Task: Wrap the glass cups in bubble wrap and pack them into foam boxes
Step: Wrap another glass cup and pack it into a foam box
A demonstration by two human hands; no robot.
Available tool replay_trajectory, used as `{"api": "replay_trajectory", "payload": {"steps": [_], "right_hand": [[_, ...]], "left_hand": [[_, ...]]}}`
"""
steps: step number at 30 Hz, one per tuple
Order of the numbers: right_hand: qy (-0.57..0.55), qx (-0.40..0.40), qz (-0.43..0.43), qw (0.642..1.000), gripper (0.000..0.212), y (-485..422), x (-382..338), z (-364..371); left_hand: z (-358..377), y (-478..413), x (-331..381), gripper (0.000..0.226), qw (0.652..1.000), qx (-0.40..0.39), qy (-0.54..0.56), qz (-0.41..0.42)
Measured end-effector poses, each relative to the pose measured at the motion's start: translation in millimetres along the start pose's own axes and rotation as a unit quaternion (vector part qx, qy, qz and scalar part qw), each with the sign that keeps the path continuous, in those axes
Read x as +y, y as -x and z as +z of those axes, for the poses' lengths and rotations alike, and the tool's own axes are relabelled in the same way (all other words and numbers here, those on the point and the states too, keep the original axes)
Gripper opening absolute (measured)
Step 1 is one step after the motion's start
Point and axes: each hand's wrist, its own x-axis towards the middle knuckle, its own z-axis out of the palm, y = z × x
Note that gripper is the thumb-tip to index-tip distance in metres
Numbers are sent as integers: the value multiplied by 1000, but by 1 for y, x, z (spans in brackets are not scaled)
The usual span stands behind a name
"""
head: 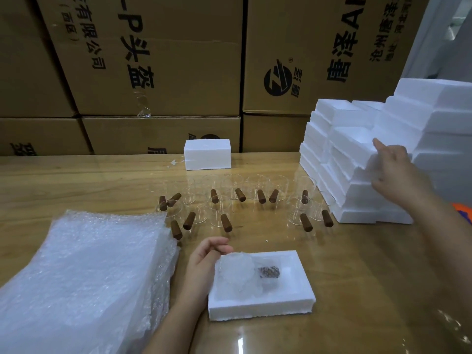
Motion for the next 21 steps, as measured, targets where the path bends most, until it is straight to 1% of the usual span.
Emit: {"api": "replay_trajectory", "payload": {"steps": [2, 5, 6, 8, 11, 13, 15, 16, 17, 18, 19, 20, 21], "right_hand": [[0, 35, -10, 999, 71, 0, 0, 1], [-37, 145, -43, 988, 59, 3, -3, -9], [-71, 174, -60, 980, 57, 6, -6, -13], [-173, 207, -85, 959, 50, 19, -15, -22], [-355, 200, -82, 909, 37, 48, -39, -33], [-461, 145, -67, 873, 25, 63, -52, -32], [-569, 44, -29, 821, 12, 74, -60, -22], [-616, -19, 5, 788, 13, 81, -64, -13], [-649, -84, 42, 755, 14, 87, -66, -4], [-664, -143, 74, 730, 20, 95, -71, 5], [-662, -193, 96, 718, 32, 103, -74, 14], [-650, -233, 109, 715, 42, 113, -77, 23], [-634, -259, 116, 719, 46, 122, -80, 31]], "left_hand": [[0, 0, 0, 31, 1000, 2, -9, 7], [-1, 1, 0, 30, 1000, 2, -22, 16], [-2, 1, 1, 28, 1000, 2, -23, 20], [-2, 1, 2, 23, 999, 2, -28, 35], [-4, -1, 3, 22, 996, 12, -45, 70], [-6, -2, 3, 23, 995, 24, -42, 88], [-8, -3, 2, 24, 994, 35, -36, 101], [-9, -4, 2, 25, 993, 37, -33, 106], [-9, -4, 2, 26, 993, 37, -27, 110], [-9, -4, 2, 28, 993, 35, -20, 112], [-9, -4, 2, 30, 993, 33, -11, 110], [-9, -5, 2, 30, 994, 29, 1, 103], [-9, -5, 3, 29, 995, 18, 11, 96]]}}
